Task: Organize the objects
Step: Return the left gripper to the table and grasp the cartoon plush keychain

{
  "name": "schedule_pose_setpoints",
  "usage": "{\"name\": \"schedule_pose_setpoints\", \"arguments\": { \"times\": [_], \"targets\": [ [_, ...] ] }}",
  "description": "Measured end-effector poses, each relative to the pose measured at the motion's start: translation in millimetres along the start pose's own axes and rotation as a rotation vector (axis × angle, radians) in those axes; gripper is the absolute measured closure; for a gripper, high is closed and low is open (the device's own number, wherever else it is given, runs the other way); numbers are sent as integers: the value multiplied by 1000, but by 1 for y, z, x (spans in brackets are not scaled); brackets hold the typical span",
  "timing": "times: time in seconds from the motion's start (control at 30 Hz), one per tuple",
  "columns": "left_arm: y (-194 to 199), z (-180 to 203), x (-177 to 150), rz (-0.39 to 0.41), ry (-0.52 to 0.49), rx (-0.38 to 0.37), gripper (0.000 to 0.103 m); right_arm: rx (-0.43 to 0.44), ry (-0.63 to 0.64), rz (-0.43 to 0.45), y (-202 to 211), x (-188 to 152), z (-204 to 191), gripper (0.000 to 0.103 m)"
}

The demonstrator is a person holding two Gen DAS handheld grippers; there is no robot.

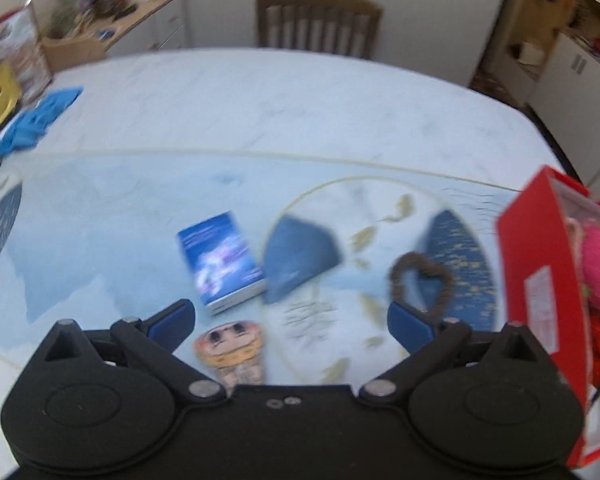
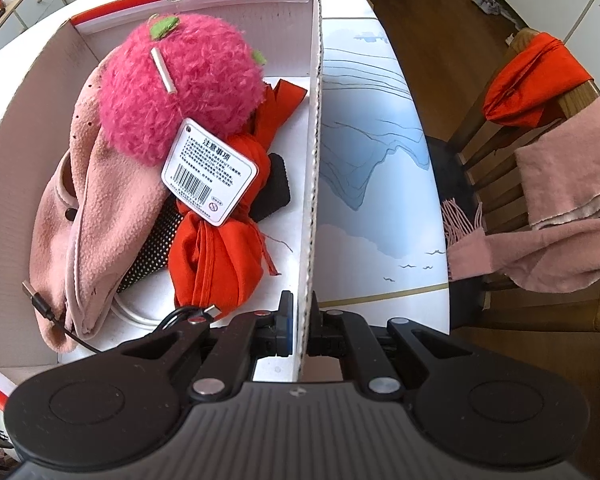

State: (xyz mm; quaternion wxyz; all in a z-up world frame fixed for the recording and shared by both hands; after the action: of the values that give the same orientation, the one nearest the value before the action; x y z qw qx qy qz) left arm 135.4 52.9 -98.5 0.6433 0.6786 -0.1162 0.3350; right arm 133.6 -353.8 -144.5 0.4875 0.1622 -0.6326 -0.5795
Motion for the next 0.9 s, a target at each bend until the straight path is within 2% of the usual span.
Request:
{"name": "schedule_pose_setpoints", "arguments": {
  "times": [0.27, 0.43, 0.6, 0.73, 0.9],
  "targets": [
    [-34, -30, -21, -38, 77, 90, 3, -18, -17, 6, 1, 5, 1, 99],
    [-42, -30, -29, -51, 40, 123, 9, -26, -13, 11, 3, 6, -2, 99],
    [-49, -29, -34, -72, 28, 125, 25, -32, -17, 10, 3, 6, -3, 99],
    [-48, -28, -35, -79, 26, 123, 32, -33, -17, 10, 2, 6, -4, 99],
    [-45, -27, -33, -74, 24, 118, 53, -33, -24, 9, 1, 7, -3, 100]
  ]
}}
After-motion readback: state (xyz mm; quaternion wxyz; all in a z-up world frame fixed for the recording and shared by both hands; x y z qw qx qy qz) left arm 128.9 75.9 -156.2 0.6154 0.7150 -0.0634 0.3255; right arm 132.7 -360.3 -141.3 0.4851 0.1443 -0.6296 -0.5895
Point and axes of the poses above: each gripper's, at about its wrist camera, not at the fingertips, and y roughly against the way its jaws point, z to its right, x to its top, the point moved 3 cm from there along -y, roughly the way its jaws point, and after that the axes turned 7 degrees about z, right-handed, at the moved point
